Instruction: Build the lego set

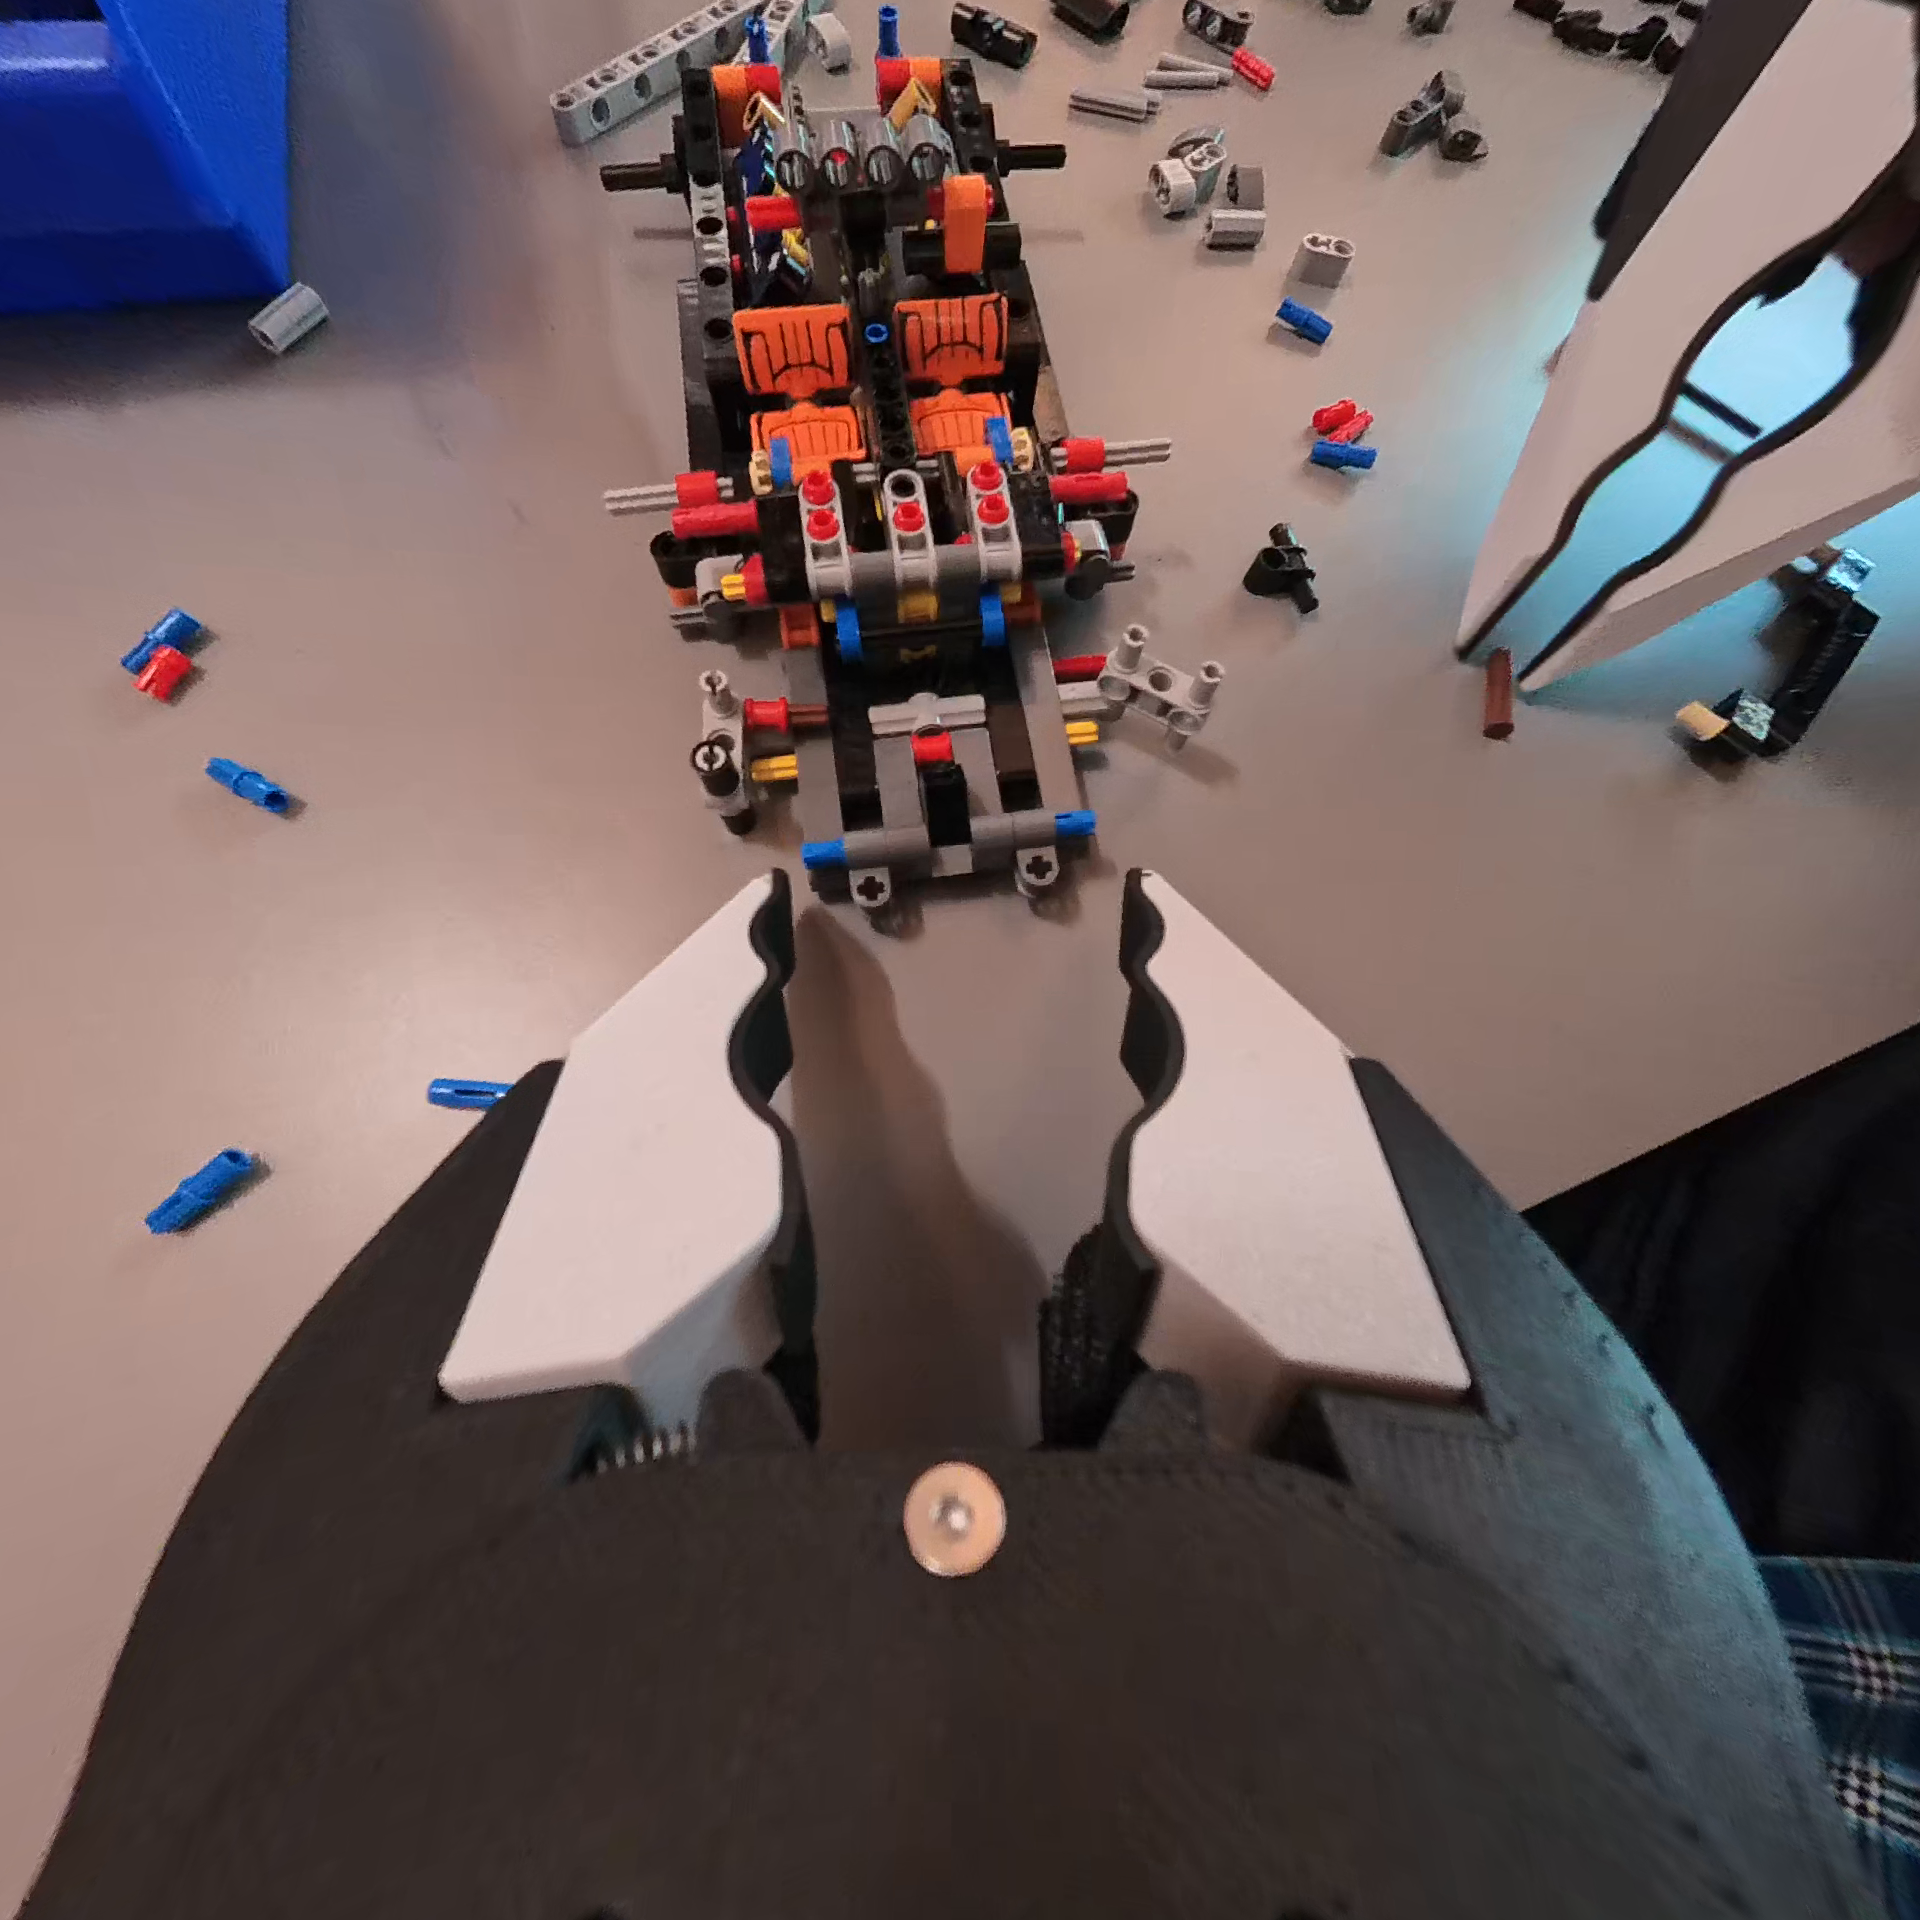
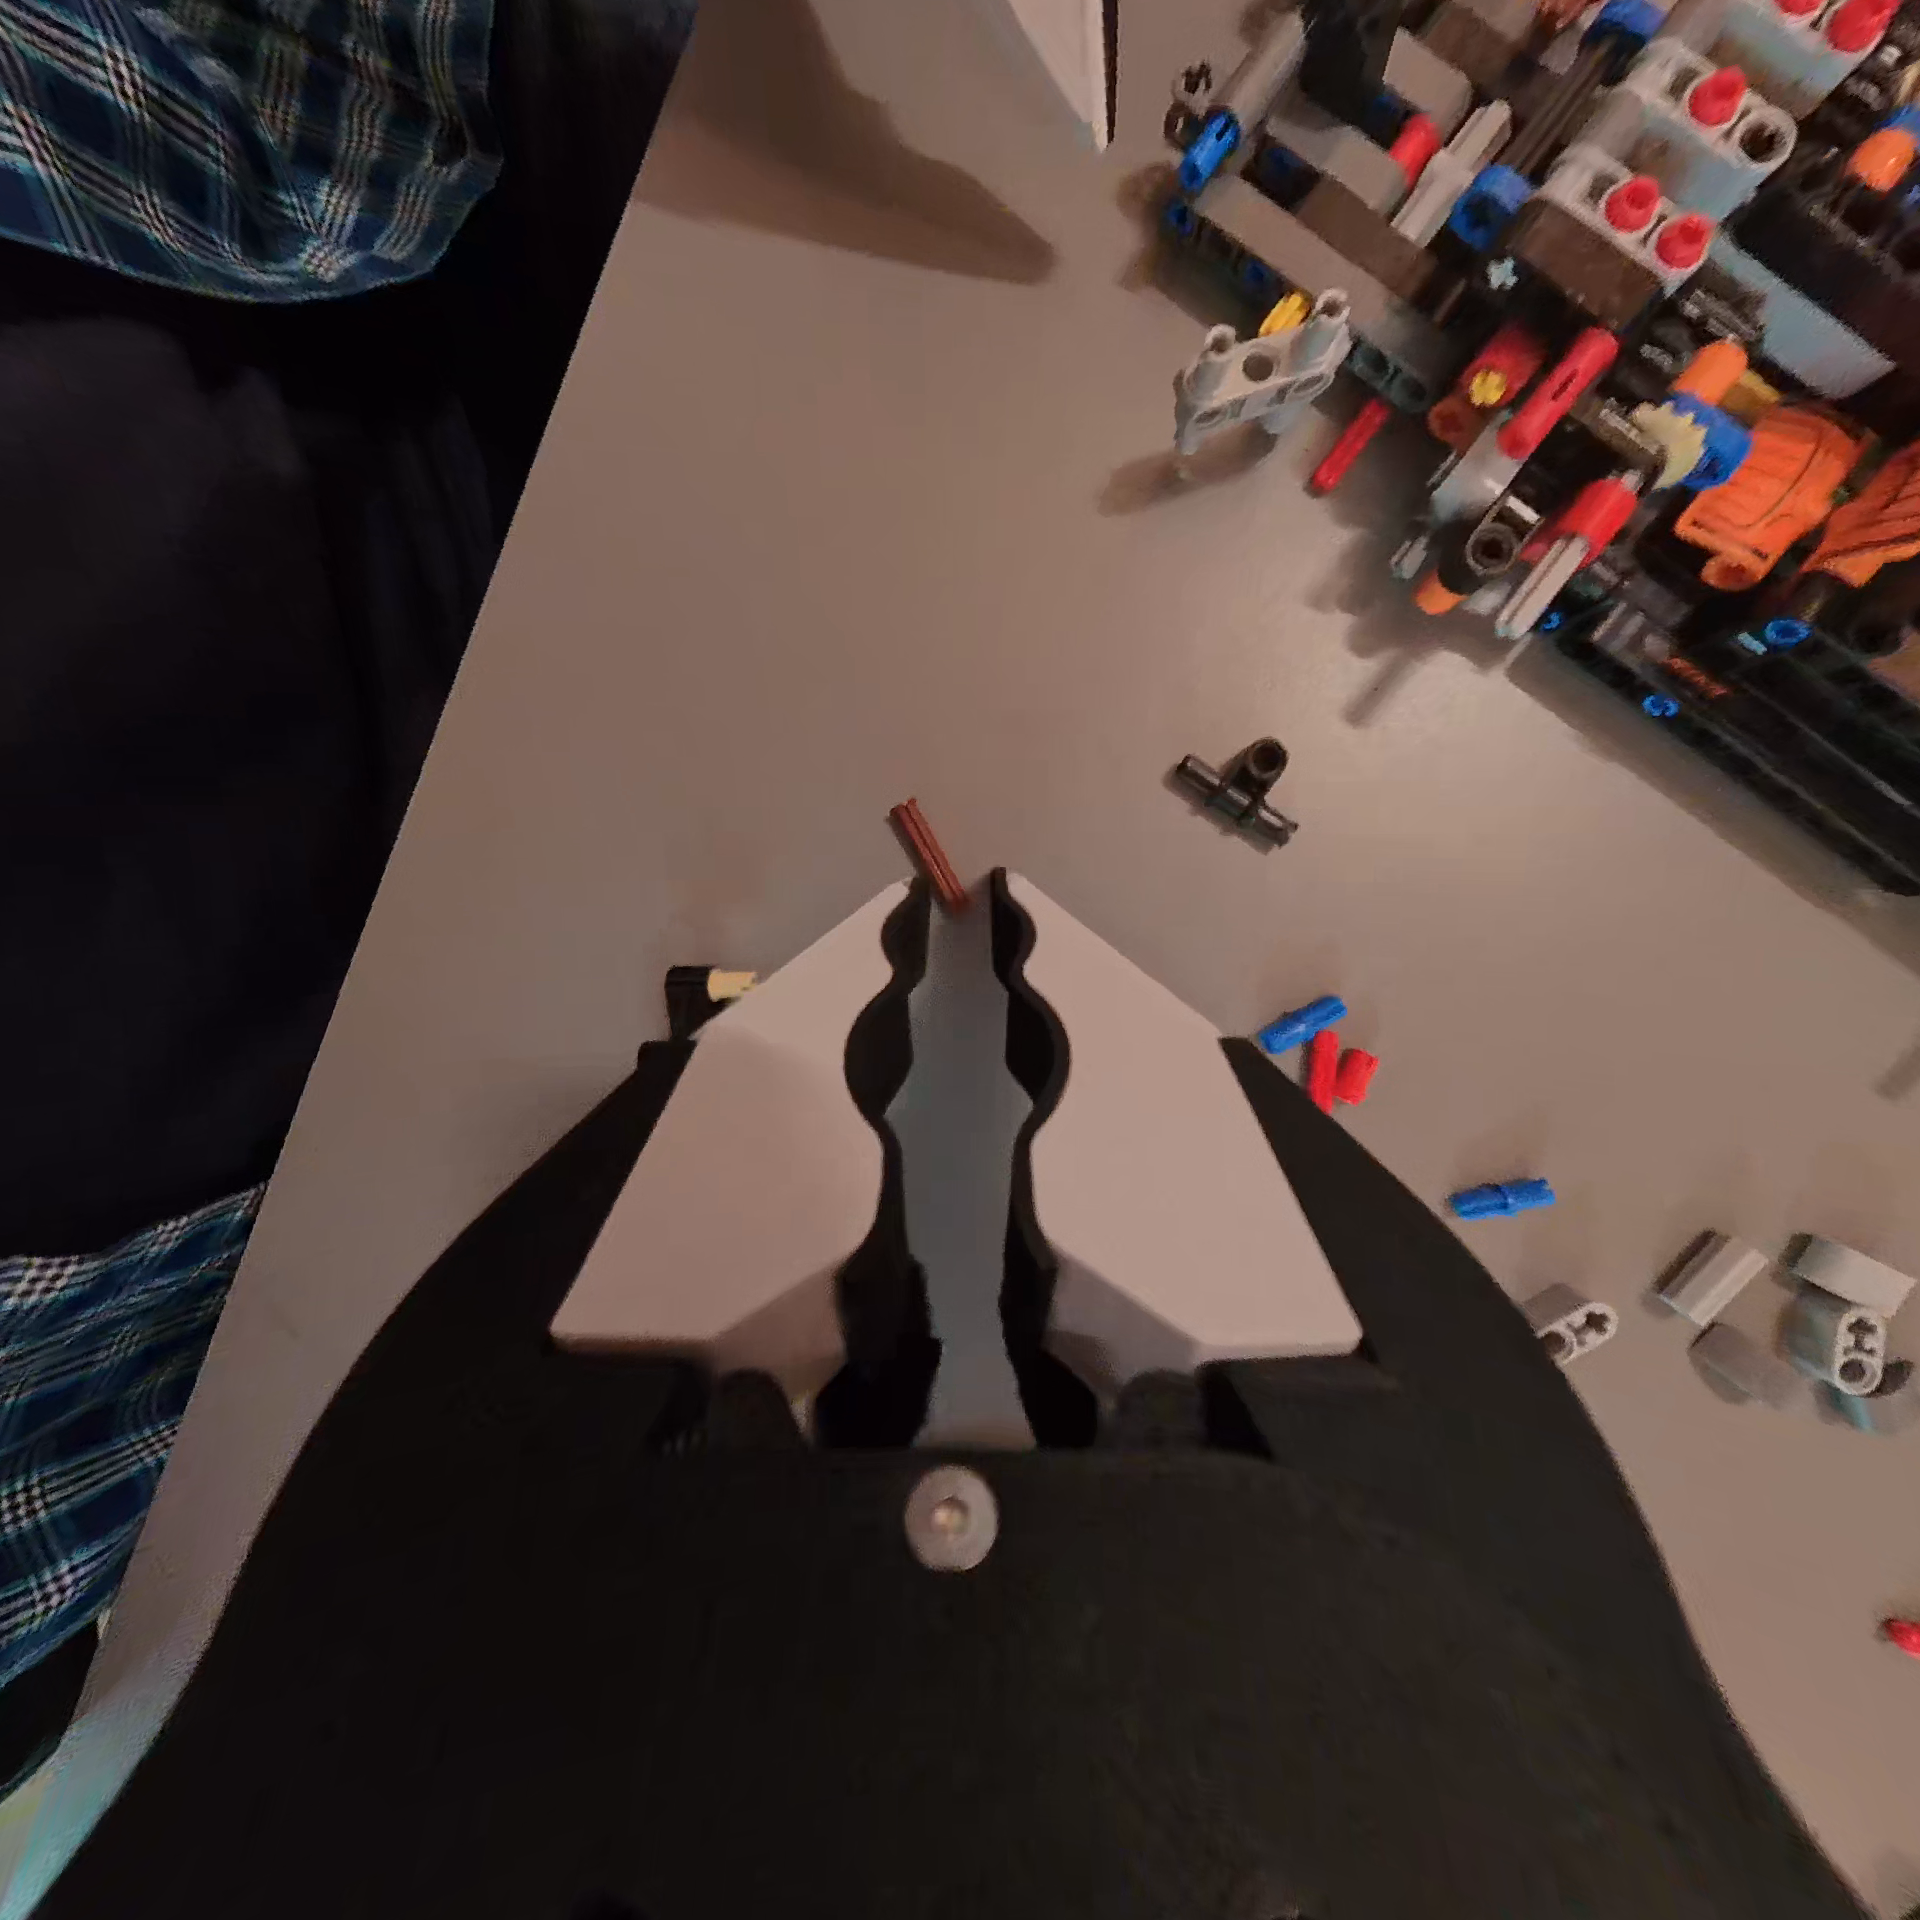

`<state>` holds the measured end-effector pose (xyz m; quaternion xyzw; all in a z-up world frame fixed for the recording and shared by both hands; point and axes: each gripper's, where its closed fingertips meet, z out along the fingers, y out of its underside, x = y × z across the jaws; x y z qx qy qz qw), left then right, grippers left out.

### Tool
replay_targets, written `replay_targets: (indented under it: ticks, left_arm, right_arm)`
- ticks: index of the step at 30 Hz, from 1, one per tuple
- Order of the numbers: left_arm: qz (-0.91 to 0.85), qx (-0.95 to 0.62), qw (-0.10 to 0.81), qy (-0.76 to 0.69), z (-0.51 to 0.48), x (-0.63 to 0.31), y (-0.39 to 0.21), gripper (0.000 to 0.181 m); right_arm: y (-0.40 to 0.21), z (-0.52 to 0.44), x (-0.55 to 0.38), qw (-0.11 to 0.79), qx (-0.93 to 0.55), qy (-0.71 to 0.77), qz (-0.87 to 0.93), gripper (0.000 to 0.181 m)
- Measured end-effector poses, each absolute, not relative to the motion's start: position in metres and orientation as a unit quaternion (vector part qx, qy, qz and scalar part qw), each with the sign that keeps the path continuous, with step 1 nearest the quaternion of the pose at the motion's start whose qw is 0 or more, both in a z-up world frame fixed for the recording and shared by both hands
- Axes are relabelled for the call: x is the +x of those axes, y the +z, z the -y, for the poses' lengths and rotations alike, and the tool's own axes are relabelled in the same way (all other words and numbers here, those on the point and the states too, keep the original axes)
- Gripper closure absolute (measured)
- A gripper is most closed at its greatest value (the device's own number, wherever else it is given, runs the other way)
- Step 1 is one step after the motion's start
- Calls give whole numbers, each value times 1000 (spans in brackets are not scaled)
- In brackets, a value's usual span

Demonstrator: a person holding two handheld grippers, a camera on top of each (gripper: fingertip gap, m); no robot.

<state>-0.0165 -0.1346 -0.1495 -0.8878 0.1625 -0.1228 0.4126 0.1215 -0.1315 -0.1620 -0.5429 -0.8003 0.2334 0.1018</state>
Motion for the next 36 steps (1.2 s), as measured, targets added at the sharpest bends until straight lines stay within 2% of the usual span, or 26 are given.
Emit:
replay_targets:
  ticks: [2,11,17,25,36]
  left_arm:
    - [-163,-887,414,-119,135,-17,-149,118]
    - [-168,-872,448,-106,141,-8,-127,122]
    - [-199,-848,480,-106,147,23,-108,134]
    - [-224,-833,497,-95,143,65,-110,140]
    - [-223,-829,509,-64,130,79,-108,147]
  right_arm:
    - [-162,133,121,100,-540,239,801,179]
    - [-153,132,111,122,-557,275,774,180]
    - [-119,140,90,123,-604,411,671,180]
    - [-101,143,73,120,-637,515,561,180]
    - [-99,140,70,119,-651,565,492,181]
